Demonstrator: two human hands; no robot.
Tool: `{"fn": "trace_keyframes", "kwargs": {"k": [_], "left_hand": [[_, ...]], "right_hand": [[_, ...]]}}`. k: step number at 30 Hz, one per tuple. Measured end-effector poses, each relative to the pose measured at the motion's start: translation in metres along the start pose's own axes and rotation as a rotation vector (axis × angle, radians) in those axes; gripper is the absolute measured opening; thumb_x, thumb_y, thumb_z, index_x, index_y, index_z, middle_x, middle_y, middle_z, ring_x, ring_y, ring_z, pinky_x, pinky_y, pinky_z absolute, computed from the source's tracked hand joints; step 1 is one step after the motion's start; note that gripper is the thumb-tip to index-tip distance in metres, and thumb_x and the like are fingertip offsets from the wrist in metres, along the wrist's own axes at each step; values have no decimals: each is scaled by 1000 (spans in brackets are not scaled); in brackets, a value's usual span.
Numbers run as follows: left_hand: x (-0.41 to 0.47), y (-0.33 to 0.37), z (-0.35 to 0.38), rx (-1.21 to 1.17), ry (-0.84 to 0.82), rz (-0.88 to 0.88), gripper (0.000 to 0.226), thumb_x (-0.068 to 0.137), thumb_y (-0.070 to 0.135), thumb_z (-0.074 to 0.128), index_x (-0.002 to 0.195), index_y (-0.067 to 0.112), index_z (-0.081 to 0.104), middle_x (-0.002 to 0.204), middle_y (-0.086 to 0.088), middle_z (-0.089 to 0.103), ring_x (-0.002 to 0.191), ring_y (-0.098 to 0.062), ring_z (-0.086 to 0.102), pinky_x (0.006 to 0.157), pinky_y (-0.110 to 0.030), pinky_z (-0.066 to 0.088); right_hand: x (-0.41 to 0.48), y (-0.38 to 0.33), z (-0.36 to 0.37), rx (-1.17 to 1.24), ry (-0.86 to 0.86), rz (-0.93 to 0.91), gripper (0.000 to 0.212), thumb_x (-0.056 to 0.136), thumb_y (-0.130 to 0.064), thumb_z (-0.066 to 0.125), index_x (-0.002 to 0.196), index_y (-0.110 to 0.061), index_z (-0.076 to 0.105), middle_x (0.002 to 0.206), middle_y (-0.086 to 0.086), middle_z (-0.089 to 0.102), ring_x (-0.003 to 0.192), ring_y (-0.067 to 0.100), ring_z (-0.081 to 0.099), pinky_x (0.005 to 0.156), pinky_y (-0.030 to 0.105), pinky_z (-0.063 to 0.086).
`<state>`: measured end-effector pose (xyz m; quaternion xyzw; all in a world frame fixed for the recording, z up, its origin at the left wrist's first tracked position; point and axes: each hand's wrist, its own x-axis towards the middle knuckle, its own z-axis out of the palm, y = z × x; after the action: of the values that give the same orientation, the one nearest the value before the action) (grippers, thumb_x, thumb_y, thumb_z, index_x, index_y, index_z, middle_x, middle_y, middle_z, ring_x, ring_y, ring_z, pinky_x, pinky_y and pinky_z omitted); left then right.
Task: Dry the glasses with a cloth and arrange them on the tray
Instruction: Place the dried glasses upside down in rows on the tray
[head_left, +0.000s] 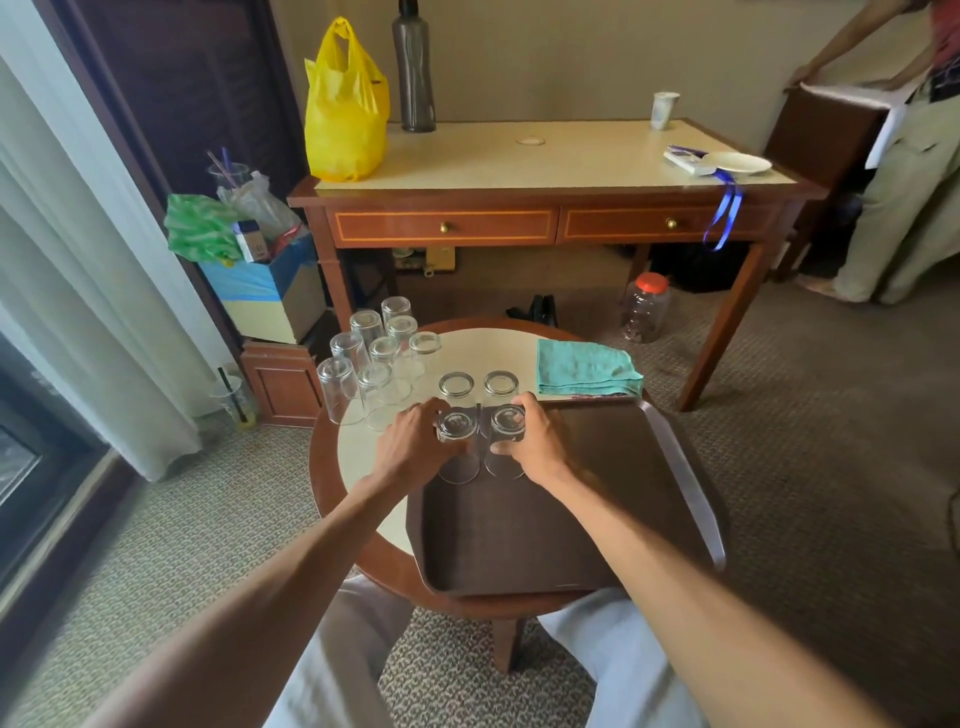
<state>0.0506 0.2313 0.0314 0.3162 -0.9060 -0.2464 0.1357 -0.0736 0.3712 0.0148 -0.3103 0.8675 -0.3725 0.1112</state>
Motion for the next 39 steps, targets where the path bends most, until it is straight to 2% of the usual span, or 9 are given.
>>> {"fn": "trace_keyframes", "kwargs": {"k": [4, 11, 14, 20, 24, 29, 31, 34, 39], "left_hand": [[1, -2, 0, -27, 9, -8, 64, 76, 48, 87, 130, 23, 63, 125, -5, 71, 108, -28, 66, 79, -38, 55], [1, -1, -1, -39, 14, -12, 65, 76, 47, 88, 131, 21, 64, 126, -5, 70, 108, -27, 66, 79, -36, 53], [0, 0, -3, -44, 7, -13, 65, 76, 48, 88, 130, 20, 64, 128, -5, 70, 111, -27, 66, 79, -36, 52], [0, -2, -19, -90, -15, -2, 74, 73, 51, 89, 134, 17, 62, 126, -2, 72, 111, -25, 67, 81, -33, 52], [-1, -7, -35, -117, 25, 21, 66, 76, 50, 86, 128, 15, 65, 119, -2, 73, 107, -22, 68, 80, -31, 52], [3, -23, -58, -79, 98, 24, 40, 89, 48, 75, 119, 23, 69, 105, 8, 77, 90, -12, 69, 78, -31, 55], [8, -30, -66, -50, 139, 19, 31, 93, 37, 73, 119, 20, 70, 106, 7, 77, 85, -11, 68, 76, -31, 54], [20, -46, -76, 29, 191, -12, 31, 92, 27, 73, 122, 19, 69, 118, 0, 73, 97, -18, 68, 79, -34, 56], [57, -75, -84, 266, 31, -110, 72, 86, 22, 73, 150, 22, 43, 143, -16, 42, 128, -39, 45, 99, -52, 48]], "right_hand": [[-2, -1, 4, -14, 1, -24, 64, 73, -26, 89, 122, -17, 50, 118, 7, 64, 101, 18, 54, 78, 27, 42], [-2, -1, 3, -4, 0, -44, 65, 75, -20, 88, 127, -12, 50, 122, 7, 63, 99, 11, 47, 76, 21, 34], [0, 2, 4, -11, -14, -39, 66, 74, -23, 89, 124, -15, 48, 120, 8, 64, 102, 16, 54, 75, 23, 37], [1, -8, -2, -66, 73, -135, 93, 72, -38, 88, 144, -6, 38, 137, 15, 52, 123, 31, 48, 97, 37, 42], [2, -24, -4, -85, 200, -259, 75, 84, -45, 76, 141, -8, 43, 133, 13, 53, 119, 27, 50, 97, 37, 46], [14, -61, 2, 51, 303, -377, 36, 96, -31, 65, 122, -8, 55, 114, 8, 62, 102, 21, 58, 79, 25, 47], [22, -77, 7, 53, 267, -398, 24, 96, -27, 64, 113, -12, 56, 108, 5, 63, 97, 18, 59, 77, 31, 54], [40, -104, 20, -21, 92, -394, 24, 94, -20, 66, 113, -12, 54, 114, 5, 61, 100, 18, 58, 76, 25, 50], [78, -145, 55, -224, -235, -330, 53, 87, -17, 74, 131, -12, 45, 131, 12, 54, 114, 27, 56, 86, 34, 50]]}}
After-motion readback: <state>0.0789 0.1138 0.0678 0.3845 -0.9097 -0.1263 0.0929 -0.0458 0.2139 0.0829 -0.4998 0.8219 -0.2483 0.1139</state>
